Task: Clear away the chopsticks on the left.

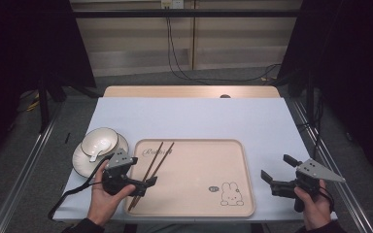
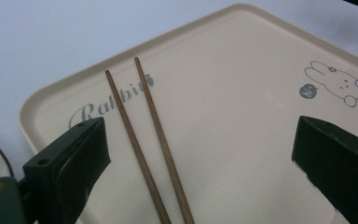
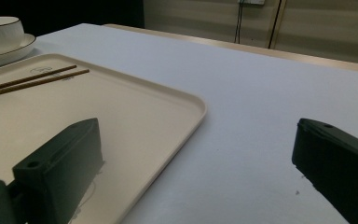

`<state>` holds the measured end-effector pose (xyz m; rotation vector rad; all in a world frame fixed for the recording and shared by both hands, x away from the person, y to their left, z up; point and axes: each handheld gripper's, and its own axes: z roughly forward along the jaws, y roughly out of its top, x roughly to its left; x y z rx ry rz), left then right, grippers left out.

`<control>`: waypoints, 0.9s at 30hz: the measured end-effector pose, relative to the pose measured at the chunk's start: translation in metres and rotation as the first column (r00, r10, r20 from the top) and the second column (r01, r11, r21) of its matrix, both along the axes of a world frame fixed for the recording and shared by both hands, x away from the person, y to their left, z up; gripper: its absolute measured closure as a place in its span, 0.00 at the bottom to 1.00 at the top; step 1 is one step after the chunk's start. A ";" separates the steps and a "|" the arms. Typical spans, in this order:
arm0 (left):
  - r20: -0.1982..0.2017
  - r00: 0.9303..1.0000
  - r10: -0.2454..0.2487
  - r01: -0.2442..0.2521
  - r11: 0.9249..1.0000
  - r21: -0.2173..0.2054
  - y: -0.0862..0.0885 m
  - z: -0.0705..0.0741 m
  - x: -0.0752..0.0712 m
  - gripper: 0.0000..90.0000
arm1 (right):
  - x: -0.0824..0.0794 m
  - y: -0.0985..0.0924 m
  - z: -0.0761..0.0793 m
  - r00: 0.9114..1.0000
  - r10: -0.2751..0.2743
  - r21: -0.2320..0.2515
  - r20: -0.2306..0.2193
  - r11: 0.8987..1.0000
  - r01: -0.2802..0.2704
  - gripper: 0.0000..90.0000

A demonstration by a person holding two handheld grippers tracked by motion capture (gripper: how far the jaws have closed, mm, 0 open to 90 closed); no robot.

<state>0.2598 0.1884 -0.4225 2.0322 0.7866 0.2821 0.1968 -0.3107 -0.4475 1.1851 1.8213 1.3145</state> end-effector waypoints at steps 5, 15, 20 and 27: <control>0.015 0.999 -0.040 0.041 0.996 -0.084 0.014 0.003 -0.004 0.03 | 0.000 0.000 0.000 1.000 0.001 0.003 0.000 1.000 -0.001 0.01; 0.105 0.989 0.101 -0.086 0.986 -0.141 0.063 0.005 -0.011 0.03 | 0.000 0.000 0.000 1.000 0.003 0.006 0.002 1.000 -0.003 0.01; 0.130 0.981 0.145 -0.122 0.978 -0.172 0.082 0.006 -0.017 0.03 | 0.000 0.000 0.000 1.000 0.001 0.011 0.010 1.000 -0.001 0.01; 0.173 0.953 0.248 -0.210 0.955 -0.211 0.103 0.007 -0.024 0.02 | 0.001 0.000 0.000 1.000 0.002 0.019 0.024 1.000 -0.002 0.01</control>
